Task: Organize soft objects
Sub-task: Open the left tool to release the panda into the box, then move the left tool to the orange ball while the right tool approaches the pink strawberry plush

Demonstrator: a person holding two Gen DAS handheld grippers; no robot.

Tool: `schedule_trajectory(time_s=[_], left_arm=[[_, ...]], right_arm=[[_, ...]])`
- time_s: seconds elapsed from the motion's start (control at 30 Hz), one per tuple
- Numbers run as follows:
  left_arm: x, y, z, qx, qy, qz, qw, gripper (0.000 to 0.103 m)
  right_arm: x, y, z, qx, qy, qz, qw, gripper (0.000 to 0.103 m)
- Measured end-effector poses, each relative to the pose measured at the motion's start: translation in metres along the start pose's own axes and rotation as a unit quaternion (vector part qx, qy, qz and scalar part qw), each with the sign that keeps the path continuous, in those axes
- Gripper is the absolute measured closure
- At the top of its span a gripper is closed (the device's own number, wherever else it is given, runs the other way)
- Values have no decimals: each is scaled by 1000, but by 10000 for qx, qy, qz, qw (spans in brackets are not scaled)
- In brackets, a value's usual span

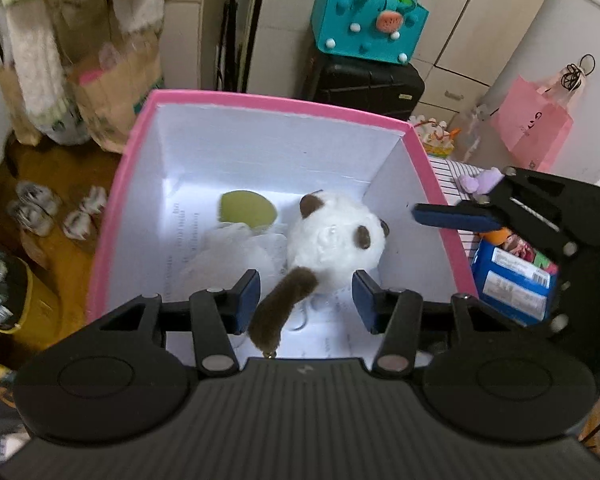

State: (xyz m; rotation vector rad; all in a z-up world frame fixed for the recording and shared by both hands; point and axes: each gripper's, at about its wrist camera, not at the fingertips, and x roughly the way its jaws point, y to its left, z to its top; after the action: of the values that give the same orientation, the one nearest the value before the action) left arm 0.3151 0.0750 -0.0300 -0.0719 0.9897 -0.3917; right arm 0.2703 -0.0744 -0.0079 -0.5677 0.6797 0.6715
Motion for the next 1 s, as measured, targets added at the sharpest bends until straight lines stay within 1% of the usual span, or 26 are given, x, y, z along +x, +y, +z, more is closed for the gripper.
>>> schedule_trajectory(time_s=[0.13,0.37,0.6,0.7,0.9,1.0], left_arm=[[-25,-7,-9,255,-95,120,9996,51],[-67,-26,-28,689,-161,260,9972,50],[-108,-47,-48,992,-219,405,9940,49],[-123,-57,-57,1061,-274,466,9929,48],[-147,-82,-77,1332,-420,360,9895,45],[-154,-95,-85,1457,-412,325,9879,41]], right_arm=[[-27,-2,-11,589,-254,339,9974,34],[-71,1,-21,1075,-462,545,9916,34],[-106,6,-17,1337,-579,738,9866,34],[-123,11,-18,1352,-664,795,9854,34],[-155,20,-26,1365,-867,873,9830,34],[-172,23,-31,1374,-956,883,9819,34]])
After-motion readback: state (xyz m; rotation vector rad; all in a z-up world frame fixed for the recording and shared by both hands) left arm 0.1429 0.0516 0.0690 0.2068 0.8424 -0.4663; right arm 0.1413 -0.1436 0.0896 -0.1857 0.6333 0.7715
